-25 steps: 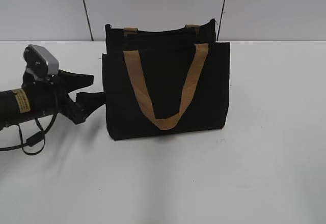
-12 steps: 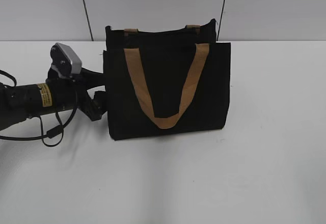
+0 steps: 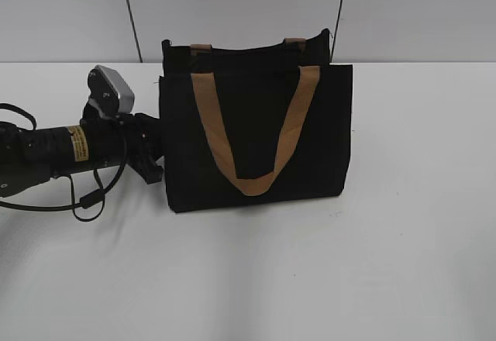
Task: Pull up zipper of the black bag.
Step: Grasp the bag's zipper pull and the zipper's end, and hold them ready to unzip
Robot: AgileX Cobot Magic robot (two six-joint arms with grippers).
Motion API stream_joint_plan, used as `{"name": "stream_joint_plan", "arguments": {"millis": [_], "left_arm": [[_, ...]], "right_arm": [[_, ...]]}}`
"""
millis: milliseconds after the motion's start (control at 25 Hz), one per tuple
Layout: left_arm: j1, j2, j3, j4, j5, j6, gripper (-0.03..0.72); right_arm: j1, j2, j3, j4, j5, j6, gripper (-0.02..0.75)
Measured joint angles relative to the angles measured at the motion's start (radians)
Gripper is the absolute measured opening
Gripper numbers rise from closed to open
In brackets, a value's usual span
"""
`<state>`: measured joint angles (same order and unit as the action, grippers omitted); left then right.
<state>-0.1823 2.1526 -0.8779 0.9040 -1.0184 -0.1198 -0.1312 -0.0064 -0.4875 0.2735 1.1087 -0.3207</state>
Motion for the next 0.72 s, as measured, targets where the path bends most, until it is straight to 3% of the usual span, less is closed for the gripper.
{"name": "stream_joint_plan", "arguments": {"millis": [120, 560, 720], "left_arm": [[0.0, 0.0, 0.0, 0.003, 0.003, -0.023, 0.055], [0.044, -0.212, 0.002, 0.17, 0.232, -0.492, 0.024], [0.07, -0.339, 0.037, 0.199, 0.282, -0.568, 0.024]], "right_arm": [[0.0, 0.0, 0.0, 0.0, 0.0, 0.0, 0.527], [0.0, 0.0, 0.0, 0.0, -0.001, 0.0, 0.527], [0.0, 0.0, 0.0, 0.0, -0.001, 0.0, 0.527]]}}
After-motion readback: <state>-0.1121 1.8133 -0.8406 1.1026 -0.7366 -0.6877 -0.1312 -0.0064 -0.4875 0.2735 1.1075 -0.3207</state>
